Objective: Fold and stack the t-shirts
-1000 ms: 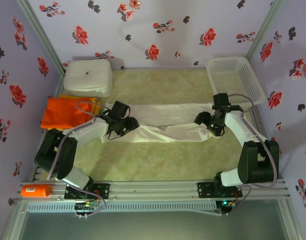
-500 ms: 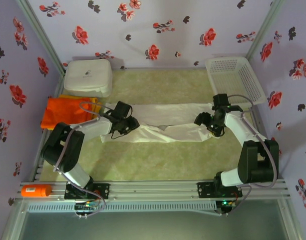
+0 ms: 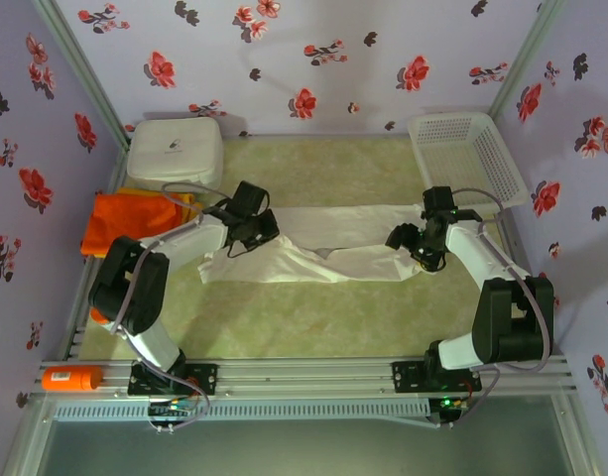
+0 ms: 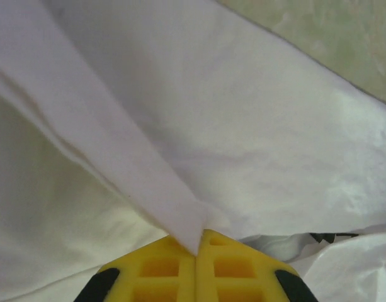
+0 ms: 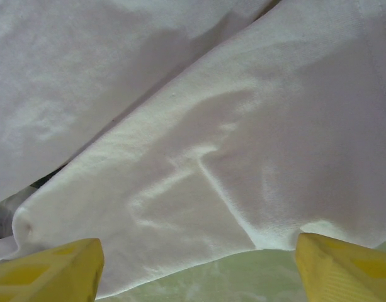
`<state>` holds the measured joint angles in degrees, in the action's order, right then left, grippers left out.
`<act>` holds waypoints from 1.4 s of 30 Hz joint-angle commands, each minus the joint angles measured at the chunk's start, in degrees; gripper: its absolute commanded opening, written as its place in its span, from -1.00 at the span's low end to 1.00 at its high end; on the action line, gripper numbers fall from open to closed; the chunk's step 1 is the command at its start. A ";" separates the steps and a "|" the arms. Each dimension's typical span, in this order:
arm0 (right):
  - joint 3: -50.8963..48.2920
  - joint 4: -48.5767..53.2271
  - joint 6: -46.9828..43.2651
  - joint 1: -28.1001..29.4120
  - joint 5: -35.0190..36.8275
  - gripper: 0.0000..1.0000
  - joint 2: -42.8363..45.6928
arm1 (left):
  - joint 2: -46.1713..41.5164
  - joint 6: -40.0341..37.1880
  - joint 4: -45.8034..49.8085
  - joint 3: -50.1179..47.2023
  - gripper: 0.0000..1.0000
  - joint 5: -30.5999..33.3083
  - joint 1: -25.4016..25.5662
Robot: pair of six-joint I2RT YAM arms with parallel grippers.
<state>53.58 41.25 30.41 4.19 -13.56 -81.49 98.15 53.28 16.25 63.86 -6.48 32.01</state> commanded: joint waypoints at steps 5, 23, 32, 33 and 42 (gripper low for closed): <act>0.91 1.86 -1.24 0.38 1.35 0.61 -0.32 | 8.51 -8.29 9.29 14.48 -1.00 3.45 1.48; 5.33 -0.98 -0.81 1.12 0.51 0.99 0.54 | 5.07 -9.42 14.59 8.67 -0.03 7.40 1.74; 16.84 -1.60 -1.60 6.91 5.68 0.35 -11.25 | -12.04 -4.59 10.44 -14.34 -0.03 12.13 1.64; 18.65 -1.47 -1.71 7.89 6.90 0.20 -13.37 | -13.06 -4.58 10.68 -15.62 -0.03 12.69 1.24; 27.70 0.27 -1.30 11.62 18.45 -0.08 -30.18 | -11.57 -7.05 10.95 -16.23 -0.03 12.28 -2.12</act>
<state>79.92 40.01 28.62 15.09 -0.71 -108.95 85.03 47.40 27.16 46.61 4.16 30.46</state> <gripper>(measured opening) 0.475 0.483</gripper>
